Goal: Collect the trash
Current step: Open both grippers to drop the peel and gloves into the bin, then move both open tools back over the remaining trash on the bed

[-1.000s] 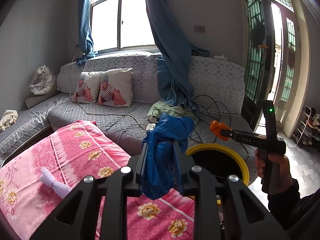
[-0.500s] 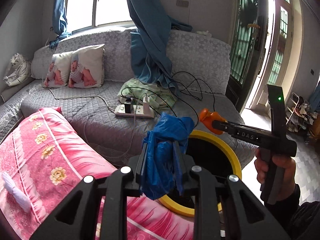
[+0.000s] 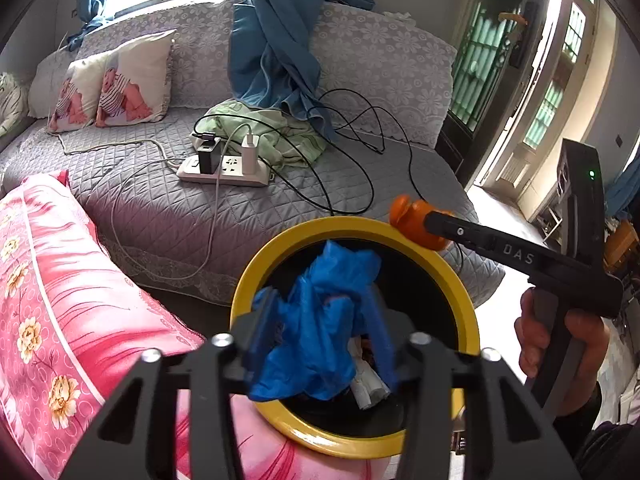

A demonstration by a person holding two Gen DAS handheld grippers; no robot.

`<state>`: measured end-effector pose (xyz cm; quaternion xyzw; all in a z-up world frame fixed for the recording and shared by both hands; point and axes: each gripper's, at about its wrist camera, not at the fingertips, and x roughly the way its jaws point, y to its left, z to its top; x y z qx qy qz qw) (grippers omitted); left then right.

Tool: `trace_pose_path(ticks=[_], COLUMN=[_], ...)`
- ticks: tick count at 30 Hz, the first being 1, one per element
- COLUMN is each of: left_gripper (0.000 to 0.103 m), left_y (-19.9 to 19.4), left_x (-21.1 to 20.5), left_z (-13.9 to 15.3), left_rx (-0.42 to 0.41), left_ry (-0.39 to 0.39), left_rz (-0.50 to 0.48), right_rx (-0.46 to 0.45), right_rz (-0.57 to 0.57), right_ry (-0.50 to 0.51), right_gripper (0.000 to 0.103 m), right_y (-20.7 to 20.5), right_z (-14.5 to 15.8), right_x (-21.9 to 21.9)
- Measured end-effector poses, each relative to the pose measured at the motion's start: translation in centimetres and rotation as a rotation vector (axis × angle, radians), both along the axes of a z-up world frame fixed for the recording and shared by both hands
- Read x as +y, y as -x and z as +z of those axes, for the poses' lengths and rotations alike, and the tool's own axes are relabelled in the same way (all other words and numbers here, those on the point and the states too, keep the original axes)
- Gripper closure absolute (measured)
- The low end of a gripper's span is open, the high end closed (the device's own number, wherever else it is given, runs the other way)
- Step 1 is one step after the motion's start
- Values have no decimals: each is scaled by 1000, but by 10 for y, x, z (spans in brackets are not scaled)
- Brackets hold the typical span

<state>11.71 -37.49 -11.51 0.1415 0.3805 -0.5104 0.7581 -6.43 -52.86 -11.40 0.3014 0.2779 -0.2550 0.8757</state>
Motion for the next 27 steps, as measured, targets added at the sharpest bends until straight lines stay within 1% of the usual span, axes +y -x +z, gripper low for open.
trace_pose_path(ticks=[1,3,6,10,12,13,15,19,21,24,27], left_gripper=[39,33,28,19,18,18,14,10,8,8,8], left_y=[-2,-7,-19,-29,-35,-39,-45,-58,-62,-65,-61], left_x=[0,6,17,46,67,79,108,179,221,283,334], left_z=[0,0,4,17,25,30,39,54,59,65,66], left_rx=[2,17,48,3,-11,-24,-67,-129,-144,-150,-148], left_ry=[5,14,33,53,60,62,59,42,33,30,38], left_rz=[13,39,70,117,142,153,193,308,387,499,594], right_rx=[-6,-9,-23,-43,-48,-53,-60,-64,-57,-44,-23], right_rz=[-9,-27,-37,-13,29,51,114,249,312,404,490], right_ry=[-4,-3,-6,5,25,34,50,71,84,86,100], right_gripper=[56,55,55,53,49,48,48,43,43,43,43], right_y=[2,5,9,10,3,-1,-15,-49,-68,-95,-124], right_z=[0,1,4,13,20,23,29,39,41,43,46], right_x=[-2,-6,-9,-5,3,8,23,56,75,101,133])
